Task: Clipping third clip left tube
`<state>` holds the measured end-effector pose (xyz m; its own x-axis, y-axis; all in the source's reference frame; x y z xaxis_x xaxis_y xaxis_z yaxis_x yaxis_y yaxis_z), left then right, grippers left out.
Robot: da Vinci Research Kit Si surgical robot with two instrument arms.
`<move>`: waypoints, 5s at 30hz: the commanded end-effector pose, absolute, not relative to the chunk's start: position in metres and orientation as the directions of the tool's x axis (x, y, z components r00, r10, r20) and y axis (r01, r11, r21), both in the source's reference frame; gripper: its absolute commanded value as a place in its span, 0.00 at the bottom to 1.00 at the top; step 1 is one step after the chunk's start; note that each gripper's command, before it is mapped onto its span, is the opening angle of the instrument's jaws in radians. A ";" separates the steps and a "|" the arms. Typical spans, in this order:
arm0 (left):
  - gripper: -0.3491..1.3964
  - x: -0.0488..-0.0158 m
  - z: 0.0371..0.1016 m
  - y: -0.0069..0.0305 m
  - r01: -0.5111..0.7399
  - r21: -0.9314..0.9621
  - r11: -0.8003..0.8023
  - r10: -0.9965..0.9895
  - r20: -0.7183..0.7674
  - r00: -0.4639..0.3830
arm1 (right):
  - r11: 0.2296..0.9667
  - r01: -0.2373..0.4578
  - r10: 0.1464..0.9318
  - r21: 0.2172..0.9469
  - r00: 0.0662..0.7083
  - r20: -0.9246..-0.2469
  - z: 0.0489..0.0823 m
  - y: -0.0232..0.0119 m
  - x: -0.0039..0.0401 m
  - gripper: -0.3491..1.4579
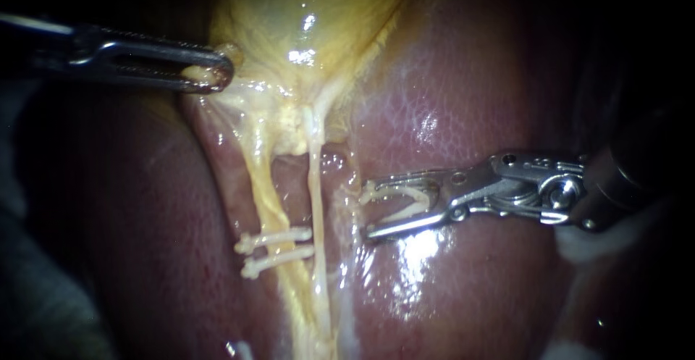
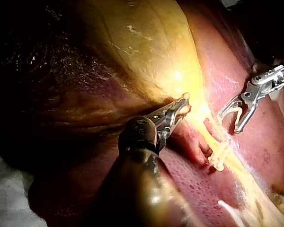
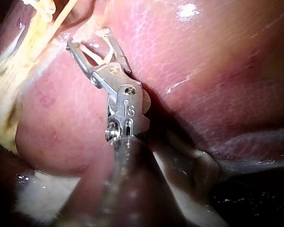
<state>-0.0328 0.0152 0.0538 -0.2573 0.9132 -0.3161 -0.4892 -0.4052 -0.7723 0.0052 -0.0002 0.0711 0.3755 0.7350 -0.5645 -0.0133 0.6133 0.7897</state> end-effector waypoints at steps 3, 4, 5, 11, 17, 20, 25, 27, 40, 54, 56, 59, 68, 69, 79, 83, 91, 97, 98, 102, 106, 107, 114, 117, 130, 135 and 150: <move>0.00 -0.0327 0.0539 0.0153 -0.489 -0.772 -0.406 0.913 -0.316 -0.258 | 0.612 -0.012 0.736 0.791 0.376 -0.564 0.0708 0.0000 0.0049 0.47; 0.00 -0.0327 0.0539 0.0153 -0.488 -0.772 -0.406 0.913 -0.316 -0.258 | 0.611 -0.011 0.736 0.791 0.376 -0.563 0.0706 0.0000 0.0048 0.47; 0.00 -0.0327 0.0539 0.0153 -0.488 -0.773 -0.406 0.913 -0.316 -0.258 | 0.610 -0.010 0.737 0.792 0.376 -0.562 0.0703 0.0001 0.0046 0.47; 0.00 -0.0325 0.0540 0.0154 -0.487 -0.773 -0.407 0.912 -0.317 -0.259 | 0.601 -0.013 0.746 0.799 0.368 -0.555 0.0680 0.0009 0.0036 0.47; 0.00 -0.0324 0.0541 0.0155 -0.489 -0.772 -0.407 0.912 -0.318 -0.259 | 0.587 -0.022 0.758 0.809 0.365 -0.540 0.0644 0.0023 0.0026 0.46; 0.00 -0.0324 0.0541 0.0155 -0.489 -0.772 -0.407 0.912 -0.318 -0.259 | 0.583 -0.021 0.760 0.812 0.368 -0.536 0.0634 0.0022 0.0026 0.46; 0.00 -0.0323 0.0541 0.0155 -0.488 -0.772 -0.407 0.912 -0.318 -0.259 | 0.584 -0.025 0.759 0.811 0.372 -0.535 0.0627 0.0017 0.0031 0.46; 0.00 -0.0323 0.0541 0.0155 -0.488 -0.772 -0.407 0.912 -0.318 -0.259 | 0.583 -0.023 0.759 0.812 0.372 -0.534 0.0625 0.0016 0.0035 0.46; 0.00 -0.0323 0.0542 0.0155 -0.488 -0.772 -0.407 0.912 -0.318 -0.259 | 0.578 -0.018 0.761 0.816 0.374 -0.530 0.0613 0.0008 0.0076 0.47; 0.00 -0.0323 0.0542 0.0155 -0.488 -0.772 -0.408 0.912 -0.318 -0.259 | 0.571 -0.014 0.764 0.821 0.375 -0.525 0.0599 0.0003 0.0120 0.47; 0.00 -0.0323 0.0542 0.0155 -0.488 -0.772 -0.407 0.912 -0.318 -0.259 | 0.571 -0.015 0.765 0.821 0.372 -0.526 0.0600 0.0004 0.0125 0.47; 0.00 -0.0323 0.0542 0.0156 -0.488 -0.772 -0.407 0.912 -0.318 -0.259 | 0.571 -0.019 0.767 0.821 0.370 -0.525 0.0601 0.0006 0.0132 0.47; 0.00 -0.0324 0.0543 0.0156 -0.488 -0.772 -0.407 0.912 -0.318 -0.259 | 0.573 -0.027 0.768 0.819 0.367 -0.525 0.0614 0.0013 0.0144 0.47; 0.00 -0.0324 0.0543 0.0156 -0.488 -0.772 -0.407 0.912 -0.318 -0.259 | 0.570 -0.030 0.771 0.821 0.367 -0.521 0.0617 0.0014 0.0145 0.47; 0.00 -0.0324 0.0543 0.0156 -0.488 -0.772 -0.407 0.912 -0.318 -0.259 | 0.560 -0.044 0.779 0.827 0.368 -0.508 0.0656 0.0017 0.0147 0.47; 0.00 -0.0324 0.0543 0.0156 -0.488 -0.772 -0.407 0.912 -0.318 -0.259 | 0.558 -0.046 0.781 0.829 0.369 -0.505 0.0665 0.0021 0.0145 0.47; 0.00 -0.0324 0.0543 0.0155 -0.488 -0.772 -0.407 0.912 -0.318 -0.259 | 0.539 -0.036 0.796 0.841 0.348 -0.495 0.0667 0.0023 0.0152 0.47; 0.00 -0.0324 0.0543 0.0156 -0.488 -0.772 -0.408 0.912 -0.318 -0.259 | 0.495 0.049 0.803 0.867 0.354 -0.479 0.0665 0.0022 0.0173 0.47; 0.00 -0.0324 0.0543 0.0156 -0.488 -0.772 -0.408 0.912 -0.318 -0.259 | 0.494 0.056 0.804 0.868 0.352 -0.480 0.0665 0.0022 0.0178 0.47; 0.00 -0.0323 0.0543 0.0156 -0.488 -0.772 -0.408 0.912 -0.318 -0.259 | 0.472 0.098 0.810 0.876 0.343 -0.475 0.0664 0.0022 0.0191 0.47; 0.00 -0.0323 0.0543 0.0156 -0.488 -0.772 -0.408 0.912 -0.318 -0.259 | 0.458 0.138 0.812 0.878 0.337 -0.476 0.0667 0.0020 0.0199 0.47; 0.00 -0.0323 0.0543 0.0156 -0.488 -0.772 -0.408 0.912 -0.318 -0.259 | 0.451 0.147 0.815 0.880 0.335 -0.474 0.0667 0.0020 0.0200 0.47; 0.00 -0.0323 0.0544 0.0156 -0.488 -0.772 -0.408 0.912 -0.318 -0.259 | 0.402 0.228 0.836 0.887 0.304 -0.458 0.0669 0.0020 0.0212 0.47; 0.00 -0.0323 0.0544 0.0156 -0.488 -0.772 -0.408 0.912 -0.318 -0.259 | 0.390 0.253 0.839 0.885 0.298 -0.455 0.0669 0.0020 0.0217 0.47; 0.00 -0.0323 0.0544 0.0156 -0.490 -0.770 -0.408 0.912 -0.319 -0.258 | 0.376 0.305 0.843 0.875 0.279 -0.459 0.0670 0.0021 0.0230 0.46; 0.00 -0.0322 0.0544 0.0156 -0.490 -0.771 -0.408 0.912 -0.319 -0.258 | 0.365 0.320 0.845 0.874 0.281 -0.456 0.0668 0.0020 0.0231 0.46; 0.00 -0.0320 0.0544 0.0156 -0.491 -0.769 -0.409 0.912 -0.320 -0.258 | 0.330 0.373 0.856 0.867 0.269 -0.441 0.0633 0.0031 0.0212 0.45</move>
